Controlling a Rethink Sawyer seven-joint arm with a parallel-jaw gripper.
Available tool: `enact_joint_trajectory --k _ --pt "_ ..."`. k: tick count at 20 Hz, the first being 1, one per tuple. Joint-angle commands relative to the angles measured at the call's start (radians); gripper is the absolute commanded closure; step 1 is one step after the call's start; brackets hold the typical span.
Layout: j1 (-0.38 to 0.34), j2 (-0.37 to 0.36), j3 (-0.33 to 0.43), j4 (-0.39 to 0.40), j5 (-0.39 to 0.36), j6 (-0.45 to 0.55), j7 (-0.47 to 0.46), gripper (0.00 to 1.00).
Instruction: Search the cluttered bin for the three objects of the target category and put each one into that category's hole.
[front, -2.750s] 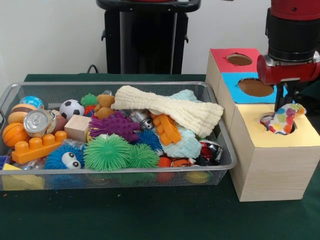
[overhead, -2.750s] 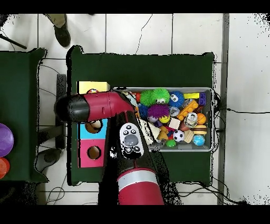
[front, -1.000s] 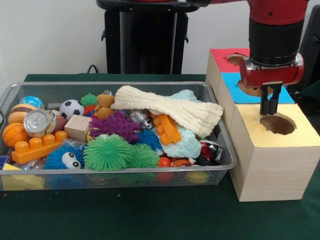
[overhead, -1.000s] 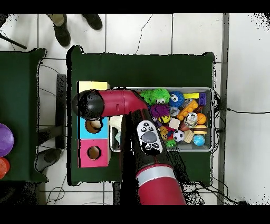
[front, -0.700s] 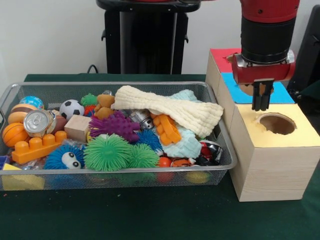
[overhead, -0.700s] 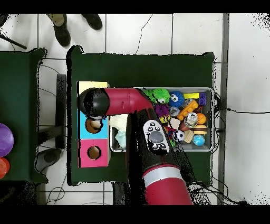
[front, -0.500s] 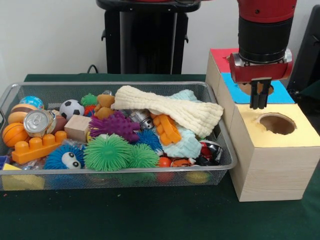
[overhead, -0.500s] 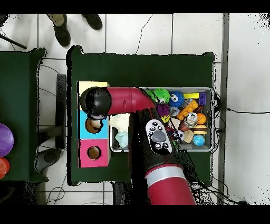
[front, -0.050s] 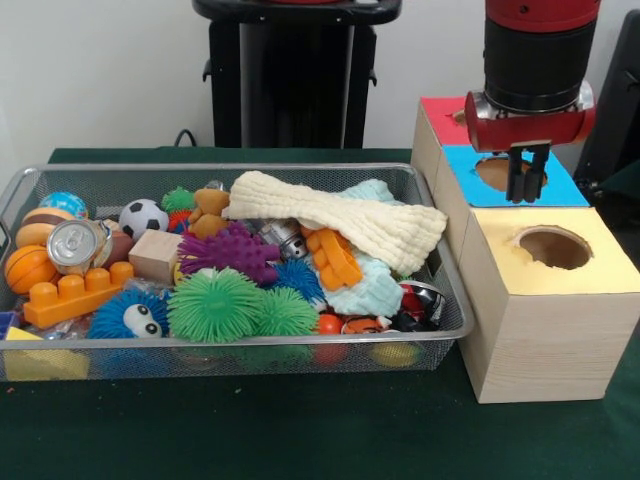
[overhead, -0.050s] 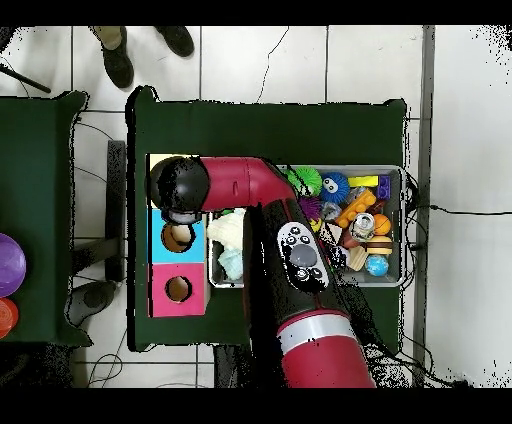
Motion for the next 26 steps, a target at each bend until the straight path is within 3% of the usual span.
enact_joint_trajectory --k 1,10,15,26 --pt "-0.042 0.014 0.075 -0.092 -0.033 0.137 -0.128 1.0" --pt "-0.066 0.011 0.085 -0.188 -0.062 0.247 -0.176 1.0" --pt "-0.084 0.003 0.096 -0.279 -0.086 0.374 -0.232 1.0" --pt "-0.124 0.017 0.123 -0.494 -0.252 0.522 -0.412 1.0"
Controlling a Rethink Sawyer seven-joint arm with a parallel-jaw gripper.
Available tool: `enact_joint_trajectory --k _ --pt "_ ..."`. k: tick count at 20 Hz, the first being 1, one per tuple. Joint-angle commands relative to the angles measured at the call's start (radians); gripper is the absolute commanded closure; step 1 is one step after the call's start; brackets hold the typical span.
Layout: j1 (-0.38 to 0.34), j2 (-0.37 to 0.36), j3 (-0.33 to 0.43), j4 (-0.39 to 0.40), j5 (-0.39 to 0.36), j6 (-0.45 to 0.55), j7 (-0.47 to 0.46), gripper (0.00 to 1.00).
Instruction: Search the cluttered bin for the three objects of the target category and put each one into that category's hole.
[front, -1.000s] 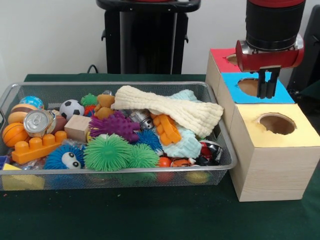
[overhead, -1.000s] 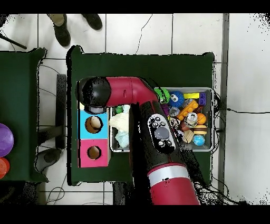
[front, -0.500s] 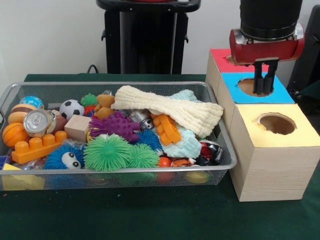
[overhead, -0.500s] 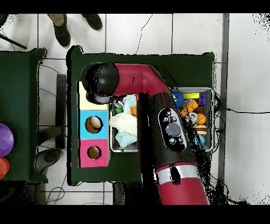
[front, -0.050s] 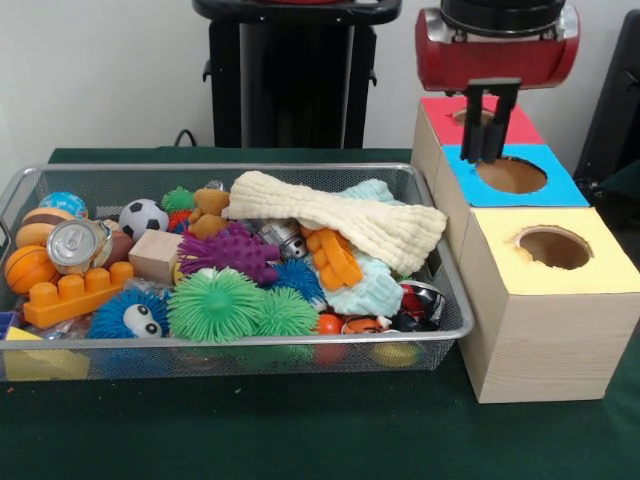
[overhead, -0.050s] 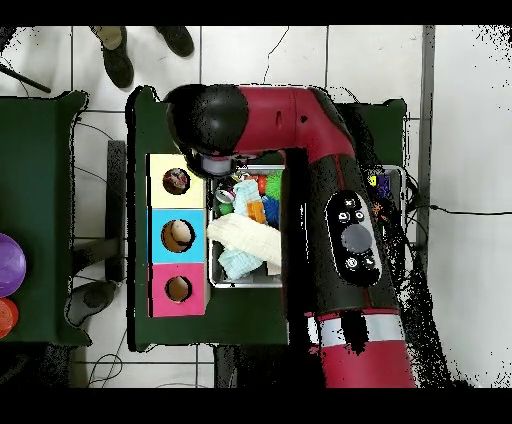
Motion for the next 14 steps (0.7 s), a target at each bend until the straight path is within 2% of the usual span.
enact_joint_trajectory --k 1,6,10,13,14 --pt "-0.048 0.028 0.076 -0.164 -0.129 0.156 -0.407 1.0" --pt "-0.059 0.054 0.11 -0.31 -0.186 0.288 -0.492 1.0" --pt "-0.068 0.082 0.133 -0.408 -0.219 0.353 -0.551 1.0" --pt "-0.072 0.088 0.138 -0.416 -0.225 0.353 -0.564 1.0" --pt "-0.072 0.081 0.134 -0.391 -0.219 0.333 -0.557 1.0"
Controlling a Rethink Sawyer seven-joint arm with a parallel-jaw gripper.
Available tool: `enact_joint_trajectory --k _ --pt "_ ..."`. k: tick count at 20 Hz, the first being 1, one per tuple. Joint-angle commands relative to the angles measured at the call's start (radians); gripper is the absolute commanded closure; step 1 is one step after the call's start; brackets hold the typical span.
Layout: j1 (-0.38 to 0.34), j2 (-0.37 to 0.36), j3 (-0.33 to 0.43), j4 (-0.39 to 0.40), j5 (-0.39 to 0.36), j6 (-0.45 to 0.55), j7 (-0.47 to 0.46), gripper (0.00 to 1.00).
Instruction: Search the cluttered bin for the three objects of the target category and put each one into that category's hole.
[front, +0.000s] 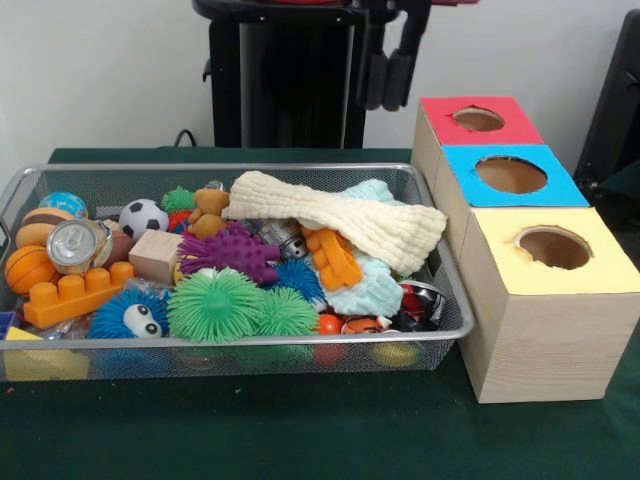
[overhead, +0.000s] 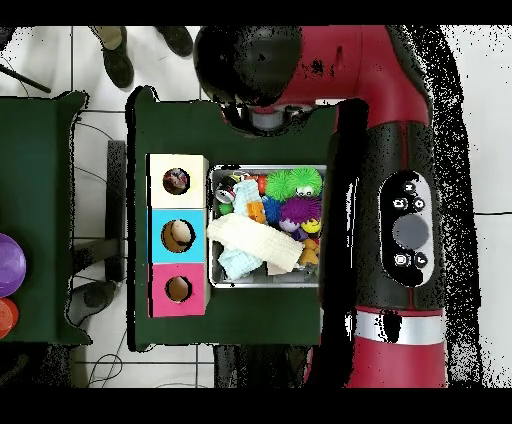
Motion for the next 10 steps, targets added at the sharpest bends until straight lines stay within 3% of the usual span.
enact_joint_trajectory --k 1,5,10 --pt "-0.025 0.047 0.078 -0.072 -0.071 0.097 -0.376 1.0" --pt "-0.011 0.041 0.071 -0.033 -0.052 0.049 -0.348 1.0" --pt "-0.026 -0.001 0.078 0.101 -0.003 -0.091 -0.327 1.0"
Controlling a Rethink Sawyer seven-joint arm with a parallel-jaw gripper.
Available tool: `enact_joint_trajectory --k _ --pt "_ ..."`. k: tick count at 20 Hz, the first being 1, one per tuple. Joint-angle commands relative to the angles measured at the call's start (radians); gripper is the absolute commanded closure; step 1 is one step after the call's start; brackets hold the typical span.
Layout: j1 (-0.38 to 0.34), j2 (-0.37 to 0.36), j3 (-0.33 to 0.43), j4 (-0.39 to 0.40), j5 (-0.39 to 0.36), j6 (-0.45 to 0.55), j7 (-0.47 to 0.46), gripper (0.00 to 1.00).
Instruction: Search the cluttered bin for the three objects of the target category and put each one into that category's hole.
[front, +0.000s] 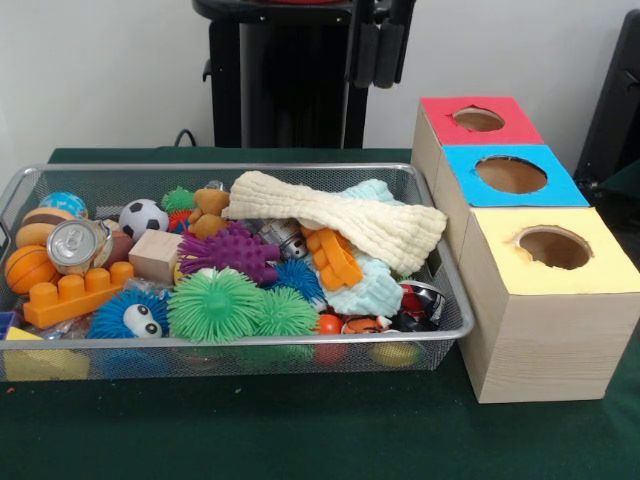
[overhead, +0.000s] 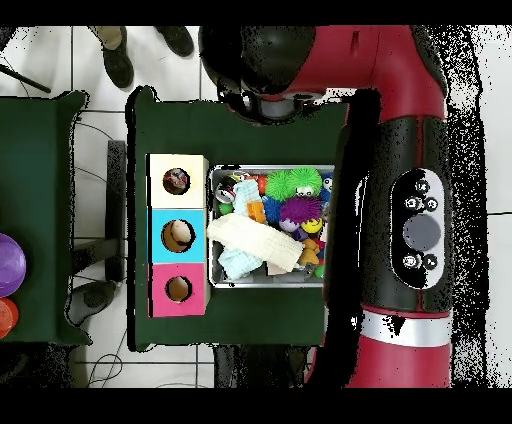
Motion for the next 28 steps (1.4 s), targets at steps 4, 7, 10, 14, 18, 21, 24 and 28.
enact_joint_trajectory --k 4,7,10,14,18,21,24,28 --pt "-0.023 -0.011 0.054 0.195 0.004 -0.147 -0.231 1.0" --pt "-0.019 0.011 0.053 0.192 -0.002 -0.176 -0.213 1.0" --pt "-0.021 0.022 0.053 0.206 -0.002 -0.21 -0.207 1.0" --pt "-0.029 0.023 0.055 0.225 0.005 -0.256 -0.205 1.0" --pt "-0.034 0.034 0.059 0.224 0.011 -0.271 -0.206 1.0" --pt "-0.039 0.036 0.065 0.229 0.017 -0.287 -0.211 1.0" --pt "-0.043 0.039 0.067 0.232 0.019 -0.299 -0.212 1.0" --pt "-0.045 0.038 0.065 0.236 0.017 -0.306 -0.208 1.0"
